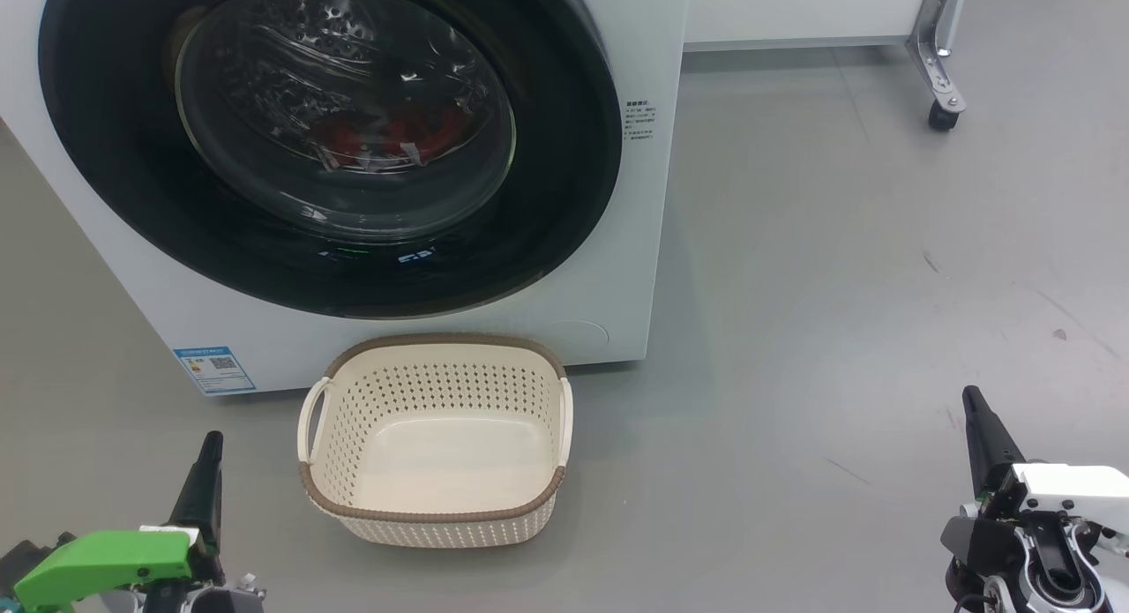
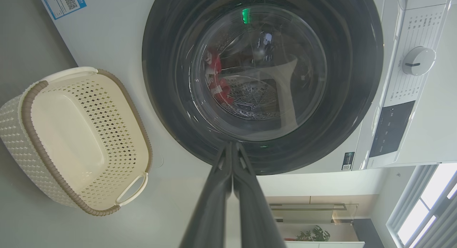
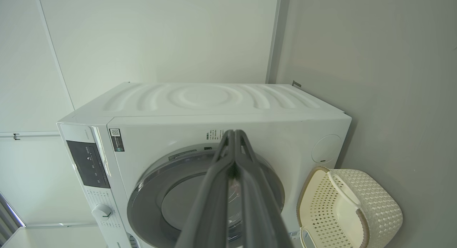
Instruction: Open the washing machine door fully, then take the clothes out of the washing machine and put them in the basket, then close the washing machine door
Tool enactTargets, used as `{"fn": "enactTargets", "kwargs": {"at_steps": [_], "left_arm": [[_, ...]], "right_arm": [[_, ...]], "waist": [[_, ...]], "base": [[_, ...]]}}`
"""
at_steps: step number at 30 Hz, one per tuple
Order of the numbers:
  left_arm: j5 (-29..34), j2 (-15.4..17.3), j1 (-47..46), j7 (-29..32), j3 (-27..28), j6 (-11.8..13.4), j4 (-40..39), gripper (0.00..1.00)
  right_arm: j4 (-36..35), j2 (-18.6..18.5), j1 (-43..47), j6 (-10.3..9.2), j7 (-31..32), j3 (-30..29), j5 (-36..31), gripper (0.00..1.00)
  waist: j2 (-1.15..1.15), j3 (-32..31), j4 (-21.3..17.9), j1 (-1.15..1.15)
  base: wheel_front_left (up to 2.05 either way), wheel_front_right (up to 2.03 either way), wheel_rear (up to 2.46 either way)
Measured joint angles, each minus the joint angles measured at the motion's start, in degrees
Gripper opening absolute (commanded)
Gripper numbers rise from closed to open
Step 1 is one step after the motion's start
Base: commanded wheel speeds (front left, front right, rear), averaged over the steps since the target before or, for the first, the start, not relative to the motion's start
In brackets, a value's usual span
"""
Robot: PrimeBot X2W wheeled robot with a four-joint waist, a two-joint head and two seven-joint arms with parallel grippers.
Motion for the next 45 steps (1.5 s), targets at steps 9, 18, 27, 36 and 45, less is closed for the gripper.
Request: {"fn": "enactTargets", "kwargs": {"at_steps": [9, 18, 27, 36, 45], "left_arm": [[0.0, 0.0, 0.0, 0.0, 0.0, 0.0, 0.0, 0.0], [0.0, 0.0, 0.0, 0.0, 0.0, 0.0, 0.0, 0.0], [0.0, 0.0, 0.0, 0.0, 0.0, 0.0, 0.0, 0.0], [0.0, 0.0, 0.0, 0.0, 0.0, 0.0, 0.0, 0.0], [-0.1, -0.1, 0.2, 0.0, 0.0, 0.0, 0.4, 0.0]], "right_arm": [[0.0, 0.0, 0.0, 0.0, 0.0, 0.0, 0.0, 0.0], [0.0, 0.0, 0.0, 0.0, 0.0, 0.0, 0.0, 0.0], [0.0, 0.0, 0.0, 0.0, 0.0, 0.0, 0.0, 0.0], [0.0, 0.0, 0.0, 0.0, 0.0, -0.1, 0.0, 0.0], [0.3, 0.1, 0.2, -0.03, 0.0, 0.0, 0.0, 0.0]], "waist": [[0.0, 0.0, 0.0, 0.0], [0.0, 0.0, 0.0, 0.0], [0.0, 0.0, 0.0, 0.0], [0.0, 0.0, 0.0, 0.0], [0.0, 0.0, 0.0, 0.0]], "base": [[0.0, 0.0, 0.0], [0.0, 0.0, 0.0], [0.0, 0.0, 0.0], [0.0, 0.0, 0.0], [0.0, 0.0, 0.0]]}}
